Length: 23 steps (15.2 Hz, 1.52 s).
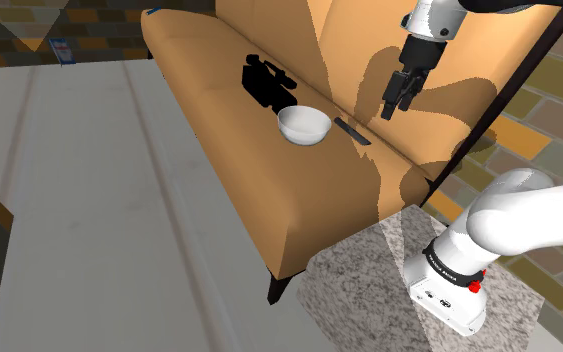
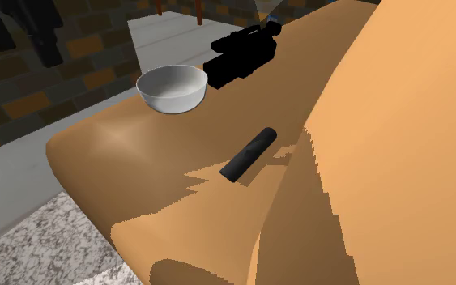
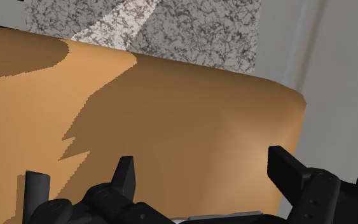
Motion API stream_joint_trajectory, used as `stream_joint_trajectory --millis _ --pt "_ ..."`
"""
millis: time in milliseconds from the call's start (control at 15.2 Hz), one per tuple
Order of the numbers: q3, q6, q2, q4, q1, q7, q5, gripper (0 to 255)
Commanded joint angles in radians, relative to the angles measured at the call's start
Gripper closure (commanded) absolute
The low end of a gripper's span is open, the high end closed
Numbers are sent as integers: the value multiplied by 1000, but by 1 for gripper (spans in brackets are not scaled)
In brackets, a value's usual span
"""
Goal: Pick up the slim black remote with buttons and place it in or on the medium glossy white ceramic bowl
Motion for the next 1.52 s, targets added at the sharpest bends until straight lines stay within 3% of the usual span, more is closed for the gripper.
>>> stream_joint_trajectory --millis 0,726,1452 --pt "0 0 0 0 0 0 0 0" --pt "-152 196 365 93 -75 -128 -36 0" --pt "-271 294 785 324 -134 -268 27 0"
